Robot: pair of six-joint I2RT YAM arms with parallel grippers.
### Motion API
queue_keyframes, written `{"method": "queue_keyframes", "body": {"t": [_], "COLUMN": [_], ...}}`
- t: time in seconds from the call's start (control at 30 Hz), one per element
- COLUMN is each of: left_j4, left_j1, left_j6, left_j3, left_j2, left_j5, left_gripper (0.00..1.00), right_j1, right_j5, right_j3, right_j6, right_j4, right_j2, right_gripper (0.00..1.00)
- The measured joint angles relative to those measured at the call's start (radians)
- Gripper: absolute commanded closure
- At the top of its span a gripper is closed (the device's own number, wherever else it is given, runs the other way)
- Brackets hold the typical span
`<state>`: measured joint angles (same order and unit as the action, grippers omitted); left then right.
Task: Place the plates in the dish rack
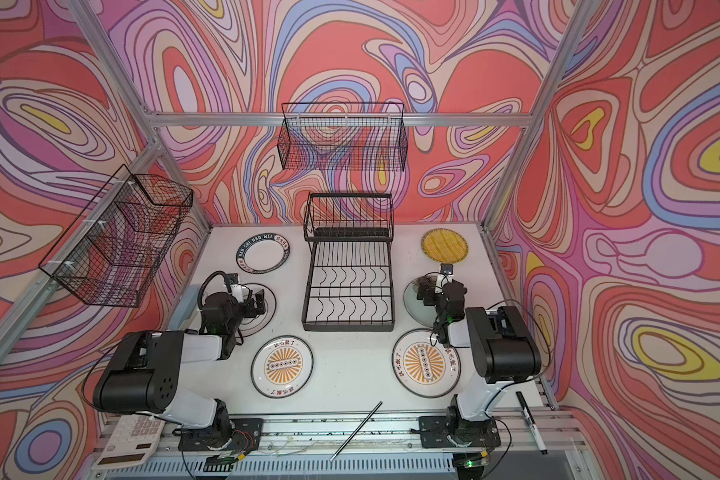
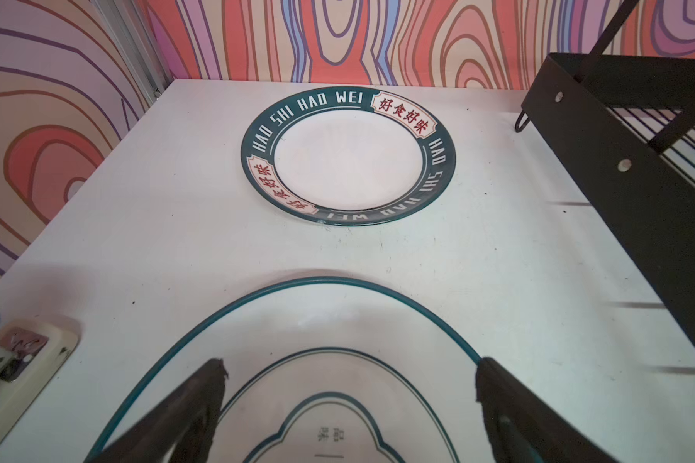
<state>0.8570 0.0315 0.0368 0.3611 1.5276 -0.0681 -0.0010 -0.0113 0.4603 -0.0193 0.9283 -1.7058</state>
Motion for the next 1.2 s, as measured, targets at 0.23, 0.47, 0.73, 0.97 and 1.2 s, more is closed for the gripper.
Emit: {"method": "queue_keyframes", "body": {"t": [0.23, 0.47, 0.73, 0.97, 1.2], "left_j4": [0.0, 0.0, 0.0, 0.0, -0.151], "left_j1": [0.0, 0.0, 0.0, 0.0, -0.029], "left_j6": [0.0, 0.0, 0.001, 0.001, 0.018], "left_j3": [0.0, 0.0, 0.0, 0.0, 0.068], "left_j2": [0.0, 0.0, 0.0, 0.0, -0.034], "left_j5": [-0.003, -0.002, 0.01, 0.023, 0.128], "left_gripper": [0.0, 0.0, 0.0, 0.0, 0.0], "right_j1": [0.0, 0.0, 0.0, 0.0, 0.001], "right_j5": [0.0, 0.0, -0.005, -0.017, -0.138], "right_j3": [0.0, 0.0, 0.0, 0.0, 0.06], "right_j6": [0.0, 0.0, 0.0, 0.0, -0.027], "right_j4": [0.0, 0.0, 0.0, 0.002, -0.15], "right_j2": [0.0, 0.0, 0.0, 0.0, 0.057], "right_gripper": [0.02, 0.02, 0.02, 0.02, 0.02]}}
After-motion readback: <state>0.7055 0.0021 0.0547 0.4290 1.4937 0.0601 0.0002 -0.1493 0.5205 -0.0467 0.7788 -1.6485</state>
